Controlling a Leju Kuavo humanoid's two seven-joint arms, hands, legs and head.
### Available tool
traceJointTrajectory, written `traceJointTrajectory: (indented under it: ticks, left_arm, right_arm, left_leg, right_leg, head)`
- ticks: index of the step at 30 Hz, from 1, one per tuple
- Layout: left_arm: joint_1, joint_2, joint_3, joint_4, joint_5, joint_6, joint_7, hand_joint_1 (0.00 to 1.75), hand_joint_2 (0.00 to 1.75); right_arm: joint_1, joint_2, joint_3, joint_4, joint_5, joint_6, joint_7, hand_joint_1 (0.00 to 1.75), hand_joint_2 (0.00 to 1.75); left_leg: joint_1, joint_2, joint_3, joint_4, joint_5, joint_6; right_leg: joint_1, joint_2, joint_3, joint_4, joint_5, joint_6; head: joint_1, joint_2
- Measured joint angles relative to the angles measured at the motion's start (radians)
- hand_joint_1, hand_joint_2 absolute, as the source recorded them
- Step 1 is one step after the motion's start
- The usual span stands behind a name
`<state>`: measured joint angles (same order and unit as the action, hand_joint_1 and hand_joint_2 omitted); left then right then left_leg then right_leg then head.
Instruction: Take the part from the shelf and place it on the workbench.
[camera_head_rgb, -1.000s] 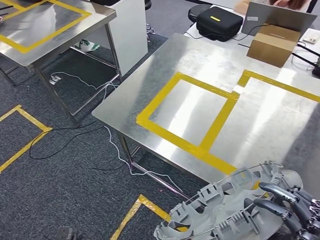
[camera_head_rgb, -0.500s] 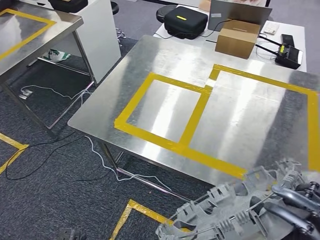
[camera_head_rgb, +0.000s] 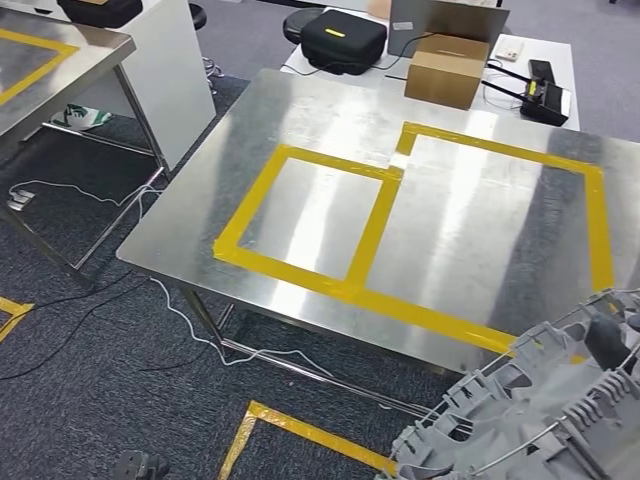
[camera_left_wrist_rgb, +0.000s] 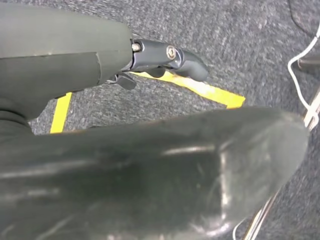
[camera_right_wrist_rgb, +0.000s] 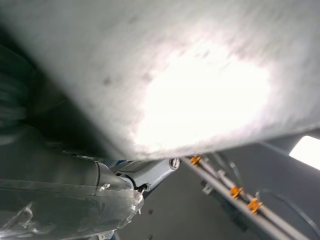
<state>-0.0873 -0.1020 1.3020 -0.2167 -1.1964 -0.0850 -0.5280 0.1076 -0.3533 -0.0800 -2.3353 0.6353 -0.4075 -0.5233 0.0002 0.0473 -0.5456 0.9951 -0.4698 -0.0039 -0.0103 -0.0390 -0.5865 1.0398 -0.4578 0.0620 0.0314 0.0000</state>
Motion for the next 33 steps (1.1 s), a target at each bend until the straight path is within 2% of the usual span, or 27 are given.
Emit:
traceJointTrajectory:
  ticks: [1,3,5,7,9,10,11,12,13,14,15,17,19,20,21,22,24,25,26,27,28,30,31,33]
  left_arm:
    - [0.0,0.0,-0.001,0.0,0.0,0.0,0.0,0.0,0.0]
    - [0.0,0.001,-0.002,0.0,0.0,0.0,0.0,0.0,0.0]
    - [-0.001,0.001,-0.004,0.0,0.0,0.0,0.0,0.0,0.0]
    - [0.0,0.0,-0.005,0.0,0.0,-0.001,0.0,0.0,0.0]
    - [0.001,-0.001,-0.005,0.0,0.0,-0.001,0.0,0.0,0.0]
    - [0.002,-0.001,-0.005,0.0,0.0,-0.001,0.001,0.0,0.0]
    - [0.002,-0.001,-0.005,0.0,0.0,-0.001,0.002,0.0,0.0]
    - [0.002,-0.001,-0.005,0.0,0.0,-0.001,0.002,0.0,0.0]
    - [0.001,0.0,-0.005,0.0,0.0,-0.001,0.003,0.0,0.0]
    - [0.001,0.0,-0.005,0.0,0.0,-0.001,0.003,0.0,0.0]
    - [0.001,0.001,-0.005,0.0,0.0,-0.001,0.003,0.0,0.0]
    - [0.0,0.001,-0.005,0.0,0.0,-0.001,0.004,0.0,0.0]
    - [0.0,0.0,-0.005,0.0,0.0,-0.001,0.004,0.0,0.0]
    - [-0.001,0.0,-0.005,0.0,0.0,-0.001,0.004,0.0,0.0]
    - [-0.001,0.0,-0.005,0.0,0.001,-0.001,0.004,0.0,0.0]
    - [0.0,0.001,-0.005,0.0,0.001,0.0,0.004,0.0,0.0]
    - [0.004,0.002,-0.005,0.0,0.001,0.0,0.005,0.0,0.0]
    - [0.005,0.003,-0.005,0.0,0.0,0.0,0.005,0.0,0.0]
    - [0.006,0.003,-0.005,0.0,0.0,0.0,0.006,0.0,0.0]
    - [0.006,0.003,-0.005,0.0,0.0,-0.001,0.006,0.0,0.0]
    - [0.006,0.003,-0.006,0.0,-0.002,-0.003,0.006,0.0,0.0]
    - [0.004,0.005,-0.006,0.0,-0.006,-0.008,0.005,0.0,0.0]
    - [0.004,0.007,-0.006,0.0,-0.008,-0.011,0.005,0.0,0.0]
    - [0.003,0.01,-0.007,0.0,-0.014,-0.016,0.004,0.0,0.0]
  right_arm:
    - [0.001,0.0,-0.011,0.001,-0.002,0.004,0.001,1.75,1.75]
    - [0.004,0.0,-0.032,0.004,-0.006,0.011,0.002,1.75,1.75]
    - [0.005,0.0,-0.051,0.006,-0.009,0.015,0.002,1.75,1.75]
    - [0.005,0.0,-0.061,0.008,-0.01,0.016,0.002,1.75,1.75]
    - [0.006,0.0,-0.067,0.012,-0.012,0.02,0.003,1.75,1.75]
    - [0.008,0.001,-0.07,0.014,-0.015,0.025,0.004,1.75,1.75]
    - [0.009,0.001,-0.074,0.017,-0.018,0.032,0.006,1.75,1.75]
    - [0.011,0.002,-0.077,0.02,-0.023,0.038,0.007,1.75,1.75]
    - [0.013,0.002,-0.08,0.022,-0.027,0.044,0.008,1.75,1.75]
    - [0.015,0.002,-0.083,0.025,-0.03,0.048,0.009,1.75,1.75]
    - [0.017,0.003,-0.086,0.027,-0.031,0.051,0.009,1.75,1.75]
    - [0.02,0.004,-0.092,0.031,-0.032,0.053,0.009,1.75,1.75]
    - [0.026,0.004,-0.098,0.035,-0.032,0.054,0.009,1.75,1.75]
    - [0.029,0.005,-0.102,0.036,-0.032,0.054,0.009,1.75,1.75]
    - [0.03,0.005,-0.105,0.037,-0.032,0.054,0.009,1.75,1.75]
    - [0.031,0.006,-0.109,0.038,-0.032,0.055,0.009,1.75,1.75]
    - [0.032,0.008,-0.118,0.044,-0.041,0.061,0.015,1.75,1.75]
    - [0.031,0.01,-0.124,0.048,-0.051,0.07,0.022,1.75,1.75]
    - [0.027,0.01,-0.133,0.054,-0.065,0.085,0.034,1.75,1.75]
    - [0.02,0.01,-0.144,0.062,-0.082,0.108,0.05,1.75,1.75]
    - [0.008,0.008,-0.158,0.074,-0.1,0.137,0.069,1.75,1.75]
    - [-0.032,-0.001,-0.196,0.116,-0.133,0.203,0.114,1.75,1.75]
    - [-0.061,-0.01,-0.216,0.146,-0.146,0.235,0.137,1.75,1.75]
    - [-0.128,-0.035,-0.251,0.22,-0.156,0.294,0.184,1.75,1.75]
  left_leg:
    - [-0.002,0.004,0.001,0.0,0.0,-0.005]
    - [-0.003,0.014,0.001,-0.002,0.0,-0.014]
    - [-0.001,0.007,-0.008,0.016,-0.019,-0.024]
    - [0.0,-0.019,-0.052,0.112,-0.075,-0.032]
    - [0.0,-0.033,-0.12,0.245,-0.127,-0.034]
    - [0.0,-0.035,-0.141,0.279,-0.129,-0.033]
    - [0.0,-0.037,-0.145,0.279,-0.112,-0.03]
    - [0.0,-0.041,-0.13,0.239,-0.078,-0.026]
    - [-0.001,-0.051,-0.101,0.175,-0.038,-0.021]
    - [0.0,-0.067,-0.069,0.106,-0.008,-0.014]
    - [0.0,-0.081,-0.044,0.05,0.011,-0.011]
    - [-0.001,-0.097,-0.025,0.003,0.014,-0.006]
    - [-0.001,-0.088,-0.023,-0.005,0.018,0.001]
    - [0.001,-0.083,-0.022,-0.009,0.021,0.006]
    - [0.003,-0.078,-0.02,-0.013,0.024,0.011]
    - [0.004,-0.073,-0.019,-0.015,0.025,0.014]
    - [0.003,-0.065,-0.019,-0.014,0.024,0.017]
    - [0.002,-0.06,-0.019,-0.014,0.024,0.017]
    - [0.002,-0.057,-0.018,-0.014,0.024,0.017]
    - [0.003,-0.054,-0.017,-0.014,0.023,0.016]
    - [0.003,-0.052,-0.016,-0.013,0.022,0.014]
    - [0.0,-0.049,-0.015,-0.008,0.018,0.005]
    - [-0.003,-0.049,-0.016,-0.006,0.018,0.0]
    - [-0.006,-0.048,-0.019,-0.006,0.021,-0.009]
  right_leg:
    - [0.002,-0.002,0.006,-0.014,0.002,-0.004]
    - [0.002,0.016,0.0,-0.013,0.006,-0.017]
    - [-0.001,0.031,-0.003,-0.014,0.01,-0.029]
    - [-0.004,0.045,-0.005,-0.016,0.012,-0.037]
    - [-0.004,0.063,-0.007,-0.016,0.013,-0.041]
    - [-0.003,0.072,-0.008,-0.016,0.013,-0.042]
    - [-0.003,0.081,-0.008,-0.016,0.014,-0.042]
    - [-0.002,0.09,-0.007,-0.016,0.014,-0.041]
    - [-0.003,0.098,-0.007,-0.016,0.015,-0.04]
    - [-0.001,0.106,-0.008,-0.015,0.015,-0.038]
    - [-0.001,0.113,-0.01,-0.014,0.016,-0.034]
    - [-0.003,0.125,-0.017,-0.015,0.02,-0.022]
    - [-0.007,0.129,-0.02,-0.018,0.022,-0.009]
    - [-0.006,0.118,-0.026,-0.007,0.013,-0.004]
    - [-0.005,0.101,-0.039,0.021,-0.006,0.001]
    - [-0.004,0.08,-0.063,0.074,-0.036,0.004]
    - [-0.003,0.053,-0.126,0.212,-0.1,0.011]
    - [-0.004,0.048,-0.149,0.261,-0.115,0.013]
    - [-0.004,0.047,-0.152,0.27,-0.109,0.015]
    - [-0.005,0.046,-0.136,0.239,-0.085,0.016]
    - [-0.007,0.044,-0.099,0.171,-0.049,0.017]
    - [-0.009,0.04,-0.026,0.033,0.0,0.016]
    - [-0.009,0.041,-0.006,-0.006,0.01,0.011]
    - [-0.007,0.047,-0.004,-0.016,0.013,-0.005]
  head:
    - [-0.001,0.0]
    - [-0.003,0.0]
    - [-0.004,0.0]
    - [-0.007,0.0]
    - [-0.009,0.0]
    - [-0.009,0.0]
    - [-0.009,0.0]
    - [-0.01,0.0]
    - [-0.01,0.0]
    - [-0.01,0.0]
    - [-0.01,0.0]
    - [-0.009,0.0]
    - [-0.009,0.0]
    - [-0.007,0.0]
    - [-0.003,0.0]
    - [0.001,0.0]
    - [0.005,0.0]
    - [0.006,0.0]
    - [0.006,0.0]
    - [0.006,0.0]
    - [0.006,0.0]
    - [0.007,0.0]
    - [0.006,0.0]
    - [0.005,0.0]
